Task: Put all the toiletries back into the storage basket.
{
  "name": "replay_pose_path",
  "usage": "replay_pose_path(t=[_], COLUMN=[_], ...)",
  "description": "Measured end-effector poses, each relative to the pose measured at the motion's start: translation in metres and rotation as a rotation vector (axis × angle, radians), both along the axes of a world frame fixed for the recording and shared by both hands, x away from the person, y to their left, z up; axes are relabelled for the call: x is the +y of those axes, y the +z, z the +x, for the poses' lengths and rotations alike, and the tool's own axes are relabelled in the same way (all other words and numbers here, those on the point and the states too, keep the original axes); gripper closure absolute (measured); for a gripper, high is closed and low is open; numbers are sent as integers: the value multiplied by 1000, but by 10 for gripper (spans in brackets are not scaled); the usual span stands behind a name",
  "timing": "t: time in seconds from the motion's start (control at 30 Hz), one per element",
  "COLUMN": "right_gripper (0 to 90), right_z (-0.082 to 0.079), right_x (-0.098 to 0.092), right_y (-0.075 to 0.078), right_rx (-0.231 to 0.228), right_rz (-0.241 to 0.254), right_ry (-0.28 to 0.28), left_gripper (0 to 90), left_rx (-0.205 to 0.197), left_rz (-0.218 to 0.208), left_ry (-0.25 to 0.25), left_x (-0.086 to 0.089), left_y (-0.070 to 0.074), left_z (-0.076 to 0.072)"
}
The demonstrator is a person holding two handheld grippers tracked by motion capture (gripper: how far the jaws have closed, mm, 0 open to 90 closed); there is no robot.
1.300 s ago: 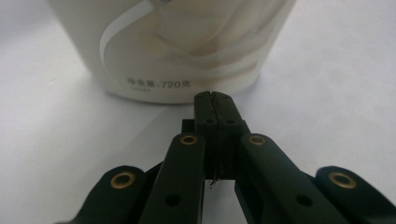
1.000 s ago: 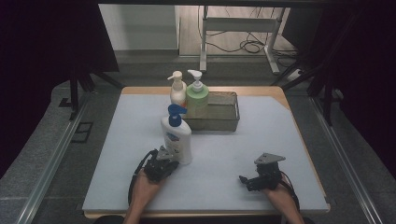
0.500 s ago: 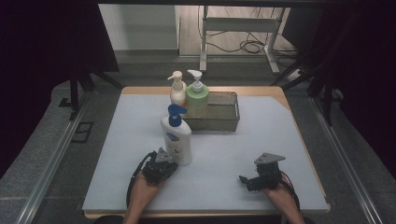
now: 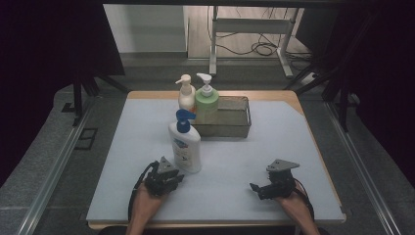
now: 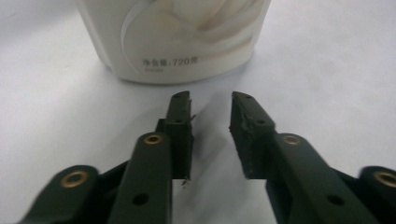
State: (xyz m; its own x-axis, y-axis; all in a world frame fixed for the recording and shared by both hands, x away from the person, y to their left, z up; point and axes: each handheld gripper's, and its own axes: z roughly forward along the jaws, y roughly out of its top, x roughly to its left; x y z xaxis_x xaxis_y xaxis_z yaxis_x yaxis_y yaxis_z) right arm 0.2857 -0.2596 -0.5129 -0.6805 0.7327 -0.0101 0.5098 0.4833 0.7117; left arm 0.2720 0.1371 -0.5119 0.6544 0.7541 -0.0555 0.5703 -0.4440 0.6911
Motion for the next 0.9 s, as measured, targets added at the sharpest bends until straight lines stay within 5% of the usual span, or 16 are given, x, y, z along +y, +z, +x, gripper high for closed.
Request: replay_pose_path(t=[0.9], right_gripper=[0], right_z=[11], right_x=[37], right_y=[30], right_rx=[-19], right_rz=[80], right_ry=[135], left_gripper=[140], left_rx=[5], left_rz=[32], left_ry=[92], left_x=[12], left_y=[-7], left_z=[-12])
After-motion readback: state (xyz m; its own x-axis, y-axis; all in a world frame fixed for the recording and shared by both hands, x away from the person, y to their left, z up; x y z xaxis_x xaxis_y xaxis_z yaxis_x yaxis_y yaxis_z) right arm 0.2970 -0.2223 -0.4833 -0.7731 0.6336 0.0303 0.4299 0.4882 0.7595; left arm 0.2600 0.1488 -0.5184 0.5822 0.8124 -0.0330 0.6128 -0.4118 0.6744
